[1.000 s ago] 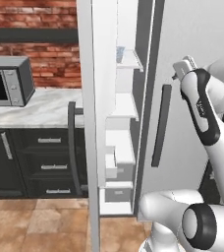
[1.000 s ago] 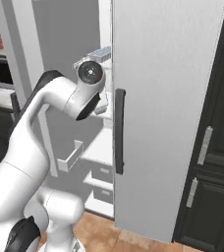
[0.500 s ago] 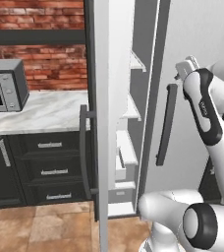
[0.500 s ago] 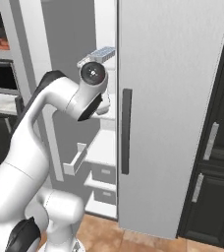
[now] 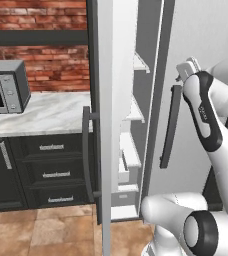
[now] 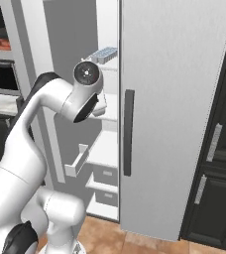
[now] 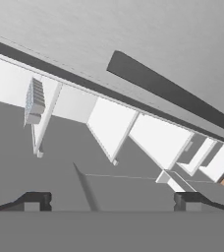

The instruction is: The ice cube tray has been filled with water. Take the tray and place it in the freezer to make ice. Close the freezer door after placing the tray.

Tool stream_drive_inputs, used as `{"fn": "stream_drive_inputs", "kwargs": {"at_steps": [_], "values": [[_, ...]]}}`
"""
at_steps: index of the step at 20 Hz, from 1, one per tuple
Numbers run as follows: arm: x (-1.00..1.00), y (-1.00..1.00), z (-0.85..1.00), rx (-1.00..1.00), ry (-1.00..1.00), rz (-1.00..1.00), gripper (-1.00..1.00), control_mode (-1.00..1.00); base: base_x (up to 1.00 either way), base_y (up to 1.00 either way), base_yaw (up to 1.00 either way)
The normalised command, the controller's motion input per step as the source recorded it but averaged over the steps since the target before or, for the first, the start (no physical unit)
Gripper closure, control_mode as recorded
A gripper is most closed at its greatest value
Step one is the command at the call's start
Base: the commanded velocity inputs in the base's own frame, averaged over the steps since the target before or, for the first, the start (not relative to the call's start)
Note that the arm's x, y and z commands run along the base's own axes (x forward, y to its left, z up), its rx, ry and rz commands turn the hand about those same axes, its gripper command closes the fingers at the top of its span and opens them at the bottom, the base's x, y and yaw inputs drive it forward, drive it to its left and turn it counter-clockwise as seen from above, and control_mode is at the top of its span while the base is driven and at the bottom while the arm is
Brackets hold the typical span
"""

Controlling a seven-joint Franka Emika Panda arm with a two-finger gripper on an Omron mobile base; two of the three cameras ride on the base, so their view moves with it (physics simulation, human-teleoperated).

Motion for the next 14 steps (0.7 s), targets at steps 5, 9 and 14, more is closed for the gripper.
{"fn": "stream_drive_inputs", "kwargs": {"at_steps": [5,9,14], "values": [[0.00,0.00,0.00,0.00,0.00,0.00,-1.00,-1.00,0.00,0.00,0.00],[-0.65,0.04,0.00,0.00,-0.04,0.00,-1.00,-1.00,0.00,0.00,0.00],[-0.88,0.34,0.00,-0.06,-0.17,0.00,-1.00,-1.00,0.00,0.00,0.00]]}}
